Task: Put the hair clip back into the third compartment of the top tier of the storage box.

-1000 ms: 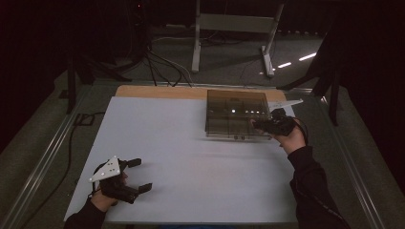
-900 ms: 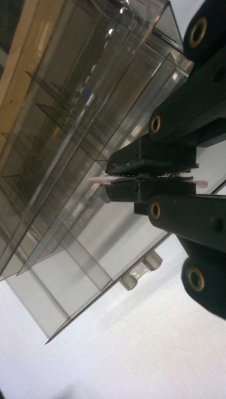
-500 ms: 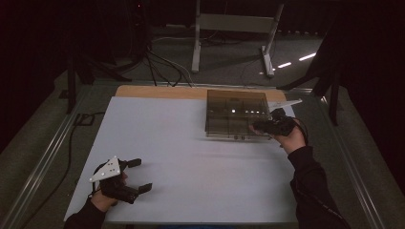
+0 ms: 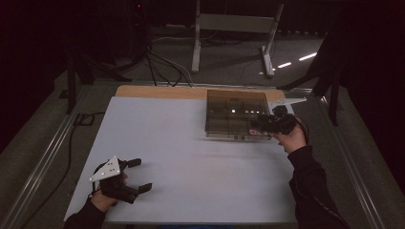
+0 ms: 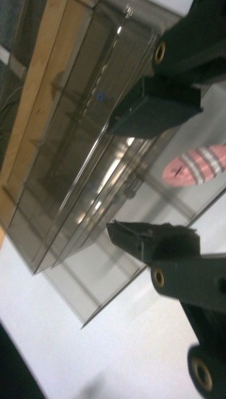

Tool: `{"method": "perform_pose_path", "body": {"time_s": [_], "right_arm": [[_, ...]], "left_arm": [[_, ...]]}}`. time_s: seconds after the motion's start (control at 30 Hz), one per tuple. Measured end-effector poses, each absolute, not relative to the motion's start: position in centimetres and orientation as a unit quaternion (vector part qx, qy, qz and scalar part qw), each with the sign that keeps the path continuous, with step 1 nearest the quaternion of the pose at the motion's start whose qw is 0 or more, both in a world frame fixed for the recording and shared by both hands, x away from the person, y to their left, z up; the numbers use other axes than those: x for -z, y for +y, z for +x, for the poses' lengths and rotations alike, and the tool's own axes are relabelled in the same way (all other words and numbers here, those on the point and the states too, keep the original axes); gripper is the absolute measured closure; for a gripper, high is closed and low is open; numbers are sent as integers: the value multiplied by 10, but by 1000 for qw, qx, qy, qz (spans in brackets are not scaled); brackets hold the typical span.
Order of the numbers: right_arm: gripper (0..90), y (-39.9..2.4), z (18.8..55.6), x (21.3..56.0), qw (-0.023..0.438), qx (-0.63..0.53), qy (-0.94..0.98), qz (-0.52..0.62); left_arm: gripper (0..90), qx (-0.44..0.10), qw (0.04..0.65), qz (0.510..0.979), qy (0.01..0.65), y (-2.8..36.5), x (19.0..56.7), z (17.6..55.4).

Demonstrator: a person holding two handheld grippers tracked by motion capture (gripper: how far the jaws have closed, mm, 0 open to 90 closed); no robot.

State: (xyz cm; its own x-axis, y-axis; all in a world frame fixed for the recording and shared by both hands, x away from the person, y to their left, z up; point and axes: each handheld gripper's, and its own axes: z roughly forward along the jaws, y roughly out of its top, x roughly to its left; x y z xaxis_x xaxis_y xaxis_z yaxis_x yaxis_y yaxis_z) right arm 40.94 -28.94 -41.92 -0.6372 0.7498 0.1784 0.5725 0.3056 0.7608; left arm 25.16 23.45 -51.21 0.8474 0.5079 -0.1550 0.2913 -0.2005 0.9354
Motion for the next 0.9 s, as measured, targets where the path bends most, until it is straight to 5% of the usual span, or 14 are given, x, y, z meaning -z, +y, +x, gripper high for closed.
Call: {"method": "perform_pose_path", "body": {"time_s": [0.9], "right_arm": [[14, -236, 390, 385, 85, -472, 805, 348]], "left_arm": [[4, -94, 577, 768, 263, 236, 512, 251]]}}
